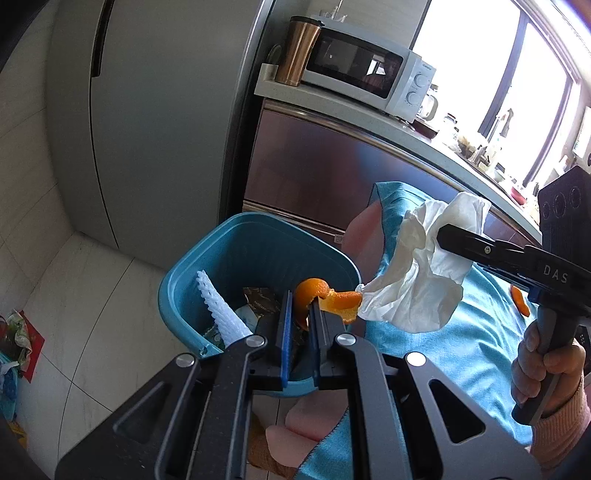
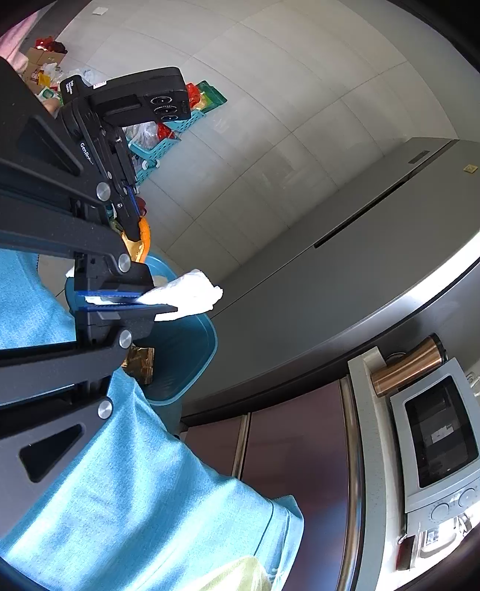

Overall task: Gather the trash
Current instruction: 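Carry orange peel and tissues toward the teal bin with both tools, then open both tools over the teal bin to drop peel and tissues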

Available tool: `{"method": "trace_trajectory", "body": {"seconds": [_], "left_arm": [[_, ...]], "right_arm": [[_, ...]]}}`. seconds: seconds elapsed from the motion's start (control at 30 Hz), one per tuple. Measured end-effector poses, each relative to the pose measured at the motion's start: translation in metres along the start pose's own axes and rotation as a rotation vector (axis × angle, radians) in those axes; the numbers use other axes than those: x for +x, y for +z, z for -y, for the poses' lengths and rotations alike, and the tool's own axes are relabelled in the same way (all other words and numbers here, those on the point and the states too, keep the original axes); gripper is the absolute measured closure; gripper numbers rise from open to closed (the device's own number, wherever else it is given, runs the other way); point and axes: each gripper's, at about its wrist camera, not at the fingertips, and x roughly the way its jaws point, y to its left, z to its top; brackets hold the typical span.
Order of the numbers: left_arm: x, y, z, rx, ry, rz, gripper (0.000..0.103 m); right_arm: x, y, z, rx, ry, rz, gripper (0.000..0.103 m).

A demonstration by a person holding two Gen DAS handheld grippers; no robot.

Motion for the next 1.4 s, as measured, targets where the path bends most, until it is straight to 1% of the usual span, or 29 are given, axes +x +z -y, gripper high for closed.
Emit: {"method": "trace_trajectory", "body": {"seconds": [0.27,0.57,0.7,0.73,0.77,0.8,0.83,0.87,0.9,0.97,1.13,1.3,1.4], "left_arm": [[0.012,-0.002,-0.007,-0.01,0.026,-0.018,0.094],[0.038,-0.005,-0.016,-0.044,0.058,-0.054,0.094],[0.052,-0.007,-0.018,-0.058,0.057,-0.072,0.094],[0.057,-0.007,-0.019,-0.067,0.051,-0.08,0.091],[0.061,-0.008,-0.021,-0.083,0.039,-0.086,0.085],[0.065,-0.009,-0.024,-0.1,0.03,-0.089,0.082],[0.071,-0.009,-0.026,-0.114,0.031,-0.095,0.079],[0.076,-0.01,-0.028,-0.124,0.035,-0.103,0.079],[0.079,-0.011,-0.029,-0.131,0.029,-0.108,0.079],[0.083,-0.012,-0.029,-0.14,0.027,-0.105,0.075],[0.082,-0.015,-0.026,-0.135,0.012,-0.09,0.073],[0.066,-0.015,-0.016,-0.093,-0.001,-0.054,0.069],[0.052,-0.015,-0.002,-0.053,-0.011,-0.021,0.066]], "right_arm": [[0.019,0.002,0.001,-0.004,-0.03,-0.029,0.101],[0.055,0.006,0.001,-0.023,-0.084,-0.095,0.099],[0.069,0.004,0.002,-0.027,-0.106,-0.128,0.097],[0.07,0.003,0.001,-0.027,-0.111,-0.134,0.097],[0.071,0.002,0.001,-0.025,-0.113,-0.139,0.094],[0.073,0.001,0.002,-0.022,-0.113,-0.143,0.09],[0.075,0.001,0.003,-0.021,-0.117,-0.145,0.089],[0.076,0.001,0.004,-0.021,-0.122,-0.148,0.087],[0.076,0.0,0.005,-0.018,-0.125,-0.149,0.087],[0.075,-0.002,0.007,-0.014,-0.132,-0.151,0.085],[0.067,-0.005,0.011,0.0,-0.122,-0.141,0.083],[0.05,-0.008,0.012,-0.001,-0.098,-0.116,0.075],[0.033,-0.01,0.011,-0.012,-0.094,-0.093,0.072]]}}
